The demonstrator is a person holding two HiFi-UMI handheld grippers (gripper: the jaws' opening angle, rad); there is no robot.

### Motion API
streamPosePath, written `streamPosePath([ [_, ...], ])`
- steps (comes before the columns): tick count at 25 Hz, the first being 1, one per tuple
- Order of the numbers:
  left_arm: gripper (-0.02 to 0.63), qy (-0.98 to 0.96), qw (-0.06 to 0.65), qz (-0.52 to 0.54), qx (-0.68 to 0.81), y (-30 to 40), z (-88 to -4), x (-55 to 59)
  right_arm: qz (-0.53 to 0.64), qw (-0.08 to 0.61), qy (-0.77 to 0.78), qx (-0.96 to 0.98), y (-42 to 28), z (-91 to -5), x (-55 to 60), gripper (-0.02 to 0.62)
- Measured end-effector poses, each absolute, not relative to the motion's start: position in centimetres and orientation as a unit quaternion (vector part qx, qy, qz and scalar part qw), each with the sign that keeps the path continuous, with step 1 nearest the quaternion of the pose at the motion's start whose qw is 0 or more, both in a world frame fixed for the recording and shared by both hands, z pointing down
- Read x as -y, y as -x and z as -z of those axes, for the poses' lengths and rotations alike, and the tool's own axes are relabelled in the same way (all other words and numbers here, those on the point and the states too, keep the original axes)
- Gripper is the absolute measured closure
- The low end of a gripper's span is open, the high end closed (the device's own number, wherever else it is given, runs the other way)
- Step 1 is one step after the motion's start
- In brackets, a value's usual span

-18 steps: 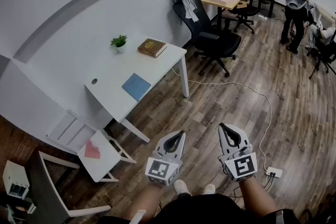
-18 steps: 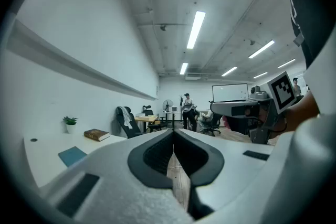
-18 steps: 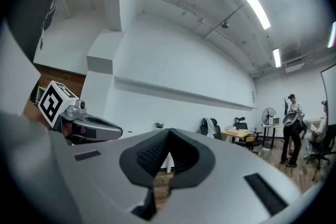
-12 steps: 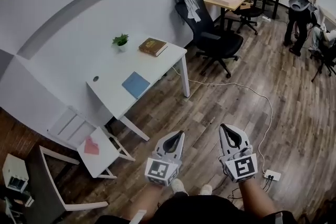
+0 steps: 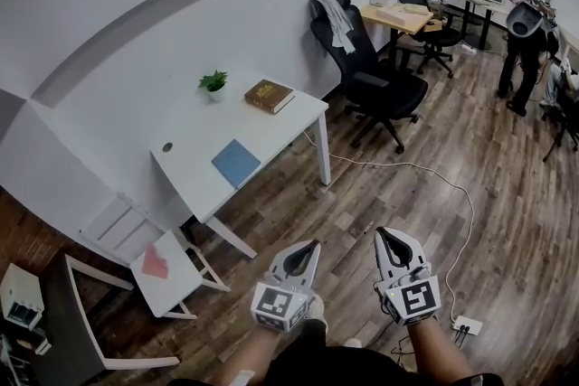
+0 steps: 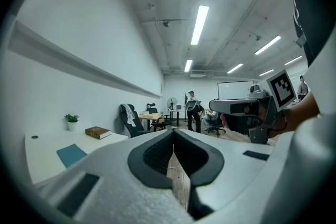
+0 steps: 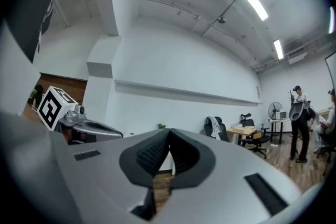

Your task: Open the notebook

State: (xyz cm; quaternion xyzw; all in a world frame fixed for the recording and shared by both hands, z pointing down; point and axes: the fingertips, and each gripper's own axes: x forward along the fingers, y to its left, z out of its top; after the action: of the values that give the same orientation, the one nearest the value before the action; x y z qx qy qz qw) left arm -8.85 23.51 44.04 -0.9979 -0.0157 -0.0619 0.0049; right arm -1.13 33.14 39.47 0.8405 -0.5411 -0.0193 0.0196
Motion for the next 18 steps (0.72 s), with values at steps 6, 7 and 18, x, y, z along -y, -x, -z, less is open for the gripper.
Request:
streamPosePath([
  [6,0.601,0.998,0.003,0.057,0.011,5.2,-43.3,-16.3,0.018,0.028,-0.844,0.535,-2.8,-38.2,-26.7,0.595],
  [7,0.601,0.998,0.002,0.057,0.011,4.6,-43.1,-15.0,0.019,0.029,-0.845,0.533,-3.4,-37.9,-25.6,0.595],
  [18,0.601,0.998,0.003,0.066,-0.009,2.0,-43.6,-2.8,0.008,0.039,-0.834,0.550,-6.7,-39.3,-13.4,0.595],
])
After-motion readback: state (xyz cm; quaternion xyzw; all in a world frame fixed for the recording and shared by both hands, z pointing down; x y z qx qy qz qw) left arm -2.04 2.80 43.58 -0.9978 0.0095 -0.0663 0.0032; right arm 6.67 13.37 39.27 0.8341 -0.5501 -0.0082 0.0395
